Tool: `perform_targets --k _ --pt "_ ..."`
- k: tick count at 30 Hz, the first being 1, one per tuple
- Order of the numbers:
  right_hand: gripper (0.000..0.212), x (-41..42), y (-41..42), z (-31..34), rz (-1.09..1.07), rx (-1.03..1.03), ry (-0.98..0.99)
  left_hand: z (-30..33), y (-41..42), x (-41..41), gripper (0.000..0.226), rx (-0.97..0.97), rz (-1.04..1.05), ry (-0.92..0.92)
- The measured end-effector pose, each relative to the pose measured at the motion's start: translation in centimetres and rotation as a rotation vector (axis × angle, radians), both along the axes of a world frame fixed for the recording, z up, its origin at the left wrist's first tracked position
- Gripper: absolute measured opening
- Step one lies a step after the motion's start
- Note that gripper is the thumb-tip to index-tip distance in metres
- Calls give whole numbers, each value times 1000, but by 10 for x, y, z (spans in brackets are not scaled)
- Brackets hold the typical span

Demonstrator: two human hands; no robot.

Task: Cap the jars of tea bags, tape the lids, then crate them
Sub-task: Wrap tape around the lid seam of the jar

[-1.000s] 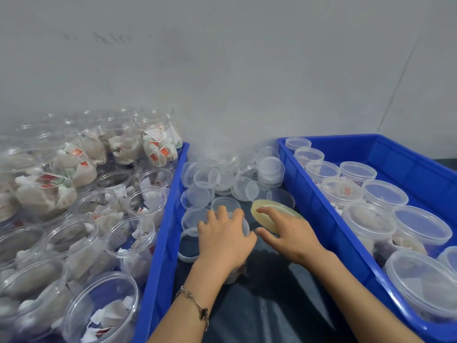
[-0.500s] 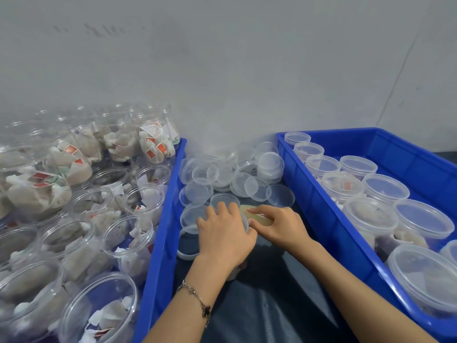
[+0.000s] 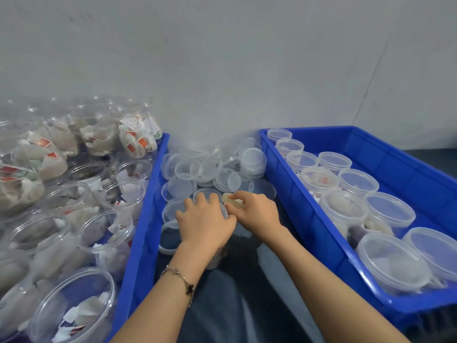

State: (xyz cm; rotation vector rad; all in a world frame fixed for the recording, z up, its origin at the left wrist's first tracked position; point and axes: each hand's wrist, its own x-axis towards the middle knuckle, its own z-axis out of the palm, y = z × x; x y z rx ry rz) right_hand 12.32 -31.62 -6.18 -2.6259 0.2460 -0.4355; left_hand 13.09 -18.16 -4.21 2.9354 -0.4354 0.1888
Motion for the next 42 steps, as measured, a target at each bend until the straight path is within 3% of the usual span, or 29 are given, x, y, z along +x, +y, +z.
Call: perform_targets --k 21,26,28,31,34,39,42 --pt "31 18 15 7 -73 -89 45 6 -4 5 55 -9 56 40" --pt "32 35 -4 9 -196 -55 132 3 -6 -12 51 -20 -132 -13" --pt "30 41 -5 10 -114 -48 108 4 -5 -11 53 -29 -139 27" --pt "27 42 3 2 -8 -191 70 6 -4 -7 55 -48 -143 62" --pt "37 31 4 -16 33 -268 124 4 -6 -7 45 -113 -98 50" --pt "26 6 3 -38 103 -363 200 12 -19 -2 35 -170 -11 109" --pt "31 -3 -2 -41 109 -366 247 12 -20 0 31 -185 6 106"
